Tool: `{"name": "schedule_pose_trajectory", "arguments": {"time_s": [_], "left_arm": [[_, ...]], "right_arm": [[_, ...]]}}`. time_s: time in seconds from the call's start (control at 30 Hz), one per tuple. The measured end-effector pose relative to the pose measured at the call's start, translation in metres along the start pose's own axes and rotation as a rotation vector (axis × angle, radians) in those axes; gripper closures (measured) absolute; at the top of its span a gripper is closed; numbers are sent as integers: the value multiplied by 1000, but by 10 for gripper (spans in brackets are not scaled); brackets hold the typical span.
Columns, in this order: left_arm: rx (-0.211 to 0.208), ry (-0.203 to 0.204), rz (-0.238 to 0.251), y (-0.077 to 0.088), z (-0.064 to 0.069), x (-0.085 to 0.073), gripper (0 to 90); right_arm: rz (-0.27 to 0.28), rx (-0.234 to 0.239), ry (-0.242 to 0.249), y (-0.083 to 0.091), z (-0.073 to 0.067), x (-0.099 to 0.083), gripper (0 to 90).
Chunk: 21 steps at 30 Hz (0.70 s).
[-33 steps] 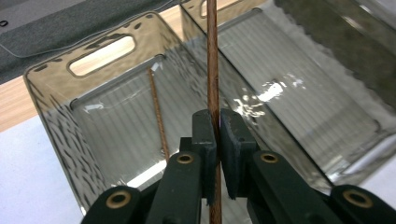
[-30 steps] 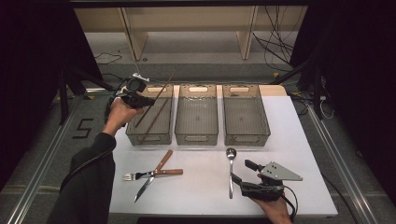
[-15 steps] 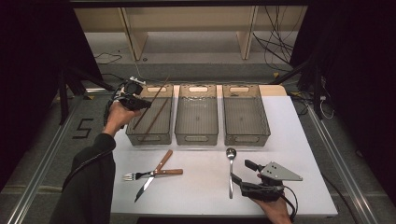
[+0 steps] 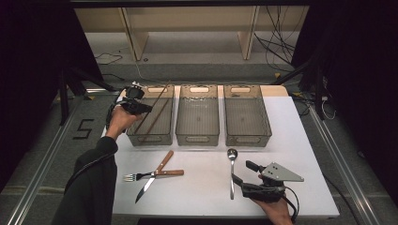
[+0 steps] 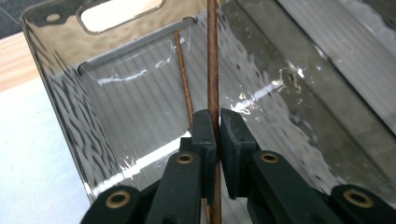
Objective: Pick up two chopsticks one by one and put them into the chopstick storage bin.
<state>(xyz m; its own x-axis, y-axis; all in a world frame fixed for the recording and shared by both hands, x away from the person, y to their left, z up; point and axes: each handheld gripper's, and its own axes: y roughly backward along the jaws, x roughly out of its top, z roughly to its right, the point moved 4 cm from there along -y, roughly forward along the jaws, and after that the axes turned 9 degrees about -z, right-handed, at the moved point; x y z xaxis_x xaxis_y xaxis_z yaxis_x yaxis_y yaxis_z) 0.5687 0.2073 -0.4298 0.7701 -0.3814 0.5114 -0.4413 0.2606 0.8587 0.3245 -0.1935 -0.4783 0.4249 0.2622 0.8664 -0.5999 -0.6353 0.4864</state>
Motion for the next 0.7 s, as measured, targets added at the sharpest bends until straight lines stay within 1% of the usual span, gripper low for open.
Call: {"name": "schedule_pose_trajectory", "arguments": {"time_s": [0.07,0.13,0.23,0.3,0.33,0.37,0.4,0.43,0.47,0.5,0.6,0.7], "left_arm": [[-3,8,-3,-2,-1,-2,844],[4,8,-18,-5,-1,-4,843],[6,22,-21,-9,-4,-6,841],[-1,30,-19,-11,-4,-8,837],[5,28,-19,-11,-4,-8,834],[9,35,-16,-11,-4,-8,830],[5,46,-12,-11,-4,-8,801],[2,52,-10,-11,-4,-8,739],[2,50,-8,-10,-4,-8,665],[-2,47,-3,-9,-3,-7,619],[-33,65,9,-3,2,-7,472],[-51,64,28,6,10,-8,380]], "right_arm": [[1,0,0,0,0,0,279],[0,0,-1,0,0,0,279],[0,0,0,0,0,0,279],[0,0,-1,0,0,0,279],[0,1,-1,0,0,0,279],[0,0,-1,0,0,0,279],[1,0,-1,0,0,0,279],[0,0,-1,0,0,0,279],[-1,1,0,0,0,0,279],[-1,1,-1,0,0,0,279],[-1,0,-1,0,0,0,279],[-6,-1,-2,0,-1,0,279]]}}
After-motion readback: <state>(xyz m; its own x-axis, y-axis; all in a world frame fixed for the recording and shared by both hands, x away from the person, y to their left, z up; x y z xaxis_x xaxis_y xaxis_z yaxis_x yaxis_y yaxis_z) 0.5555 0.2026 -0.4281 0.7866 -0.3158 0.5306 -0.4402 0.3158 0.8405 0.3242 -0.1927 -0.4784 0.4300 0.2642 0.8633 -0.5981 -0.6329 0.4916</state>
